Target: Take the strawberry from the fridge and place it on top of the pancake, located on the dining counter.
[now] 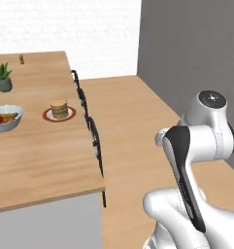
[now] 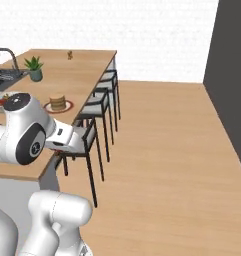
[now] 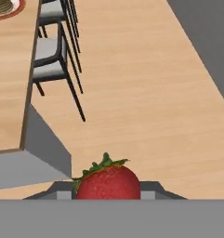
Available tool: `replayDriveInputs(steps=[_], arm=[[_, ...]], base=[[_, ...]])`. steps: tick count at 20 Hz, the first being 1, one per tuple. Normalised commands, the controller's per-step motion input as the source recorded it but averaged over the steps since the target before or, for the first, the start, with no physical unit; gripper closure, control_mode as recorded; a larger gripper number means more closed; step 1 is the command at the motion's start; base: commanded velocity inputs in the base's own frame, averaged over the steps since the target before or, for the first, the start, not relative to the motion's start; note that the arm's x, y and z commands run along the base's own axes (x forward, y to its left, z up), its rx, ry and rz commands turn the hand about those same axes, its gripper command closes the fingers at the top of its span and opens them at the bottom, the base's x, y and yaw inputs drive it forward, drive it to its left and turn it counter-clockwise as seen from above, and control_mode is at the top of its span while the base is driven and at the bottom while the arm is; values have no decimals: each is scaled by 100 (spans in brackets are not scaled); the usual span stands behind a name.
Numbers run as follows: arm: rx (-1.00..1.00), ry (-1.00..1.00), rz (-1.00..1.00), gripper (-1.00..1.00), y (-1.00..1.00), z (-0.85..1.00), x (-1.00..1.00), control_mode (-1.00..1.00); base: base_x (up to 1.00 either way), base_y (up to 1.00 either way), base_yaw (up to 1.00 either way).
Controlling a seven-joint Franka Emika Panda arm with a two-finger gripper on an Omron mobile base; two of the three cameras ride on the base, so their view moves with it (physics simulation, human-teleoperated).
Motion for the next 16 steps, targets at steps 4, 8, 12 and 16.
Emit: replayDriveInputs(steps=[4,8,12,16], arm=[[0,0,0,100,0,0,0,100],[0,0,0,100,0,0,0,100],[0,0,0,100,0,0,0,100],[0,0,0,100,0,0,0,100]], base=[[78,-100,35],[81,-92,53],[94,-74,64],[100,-75,64]])
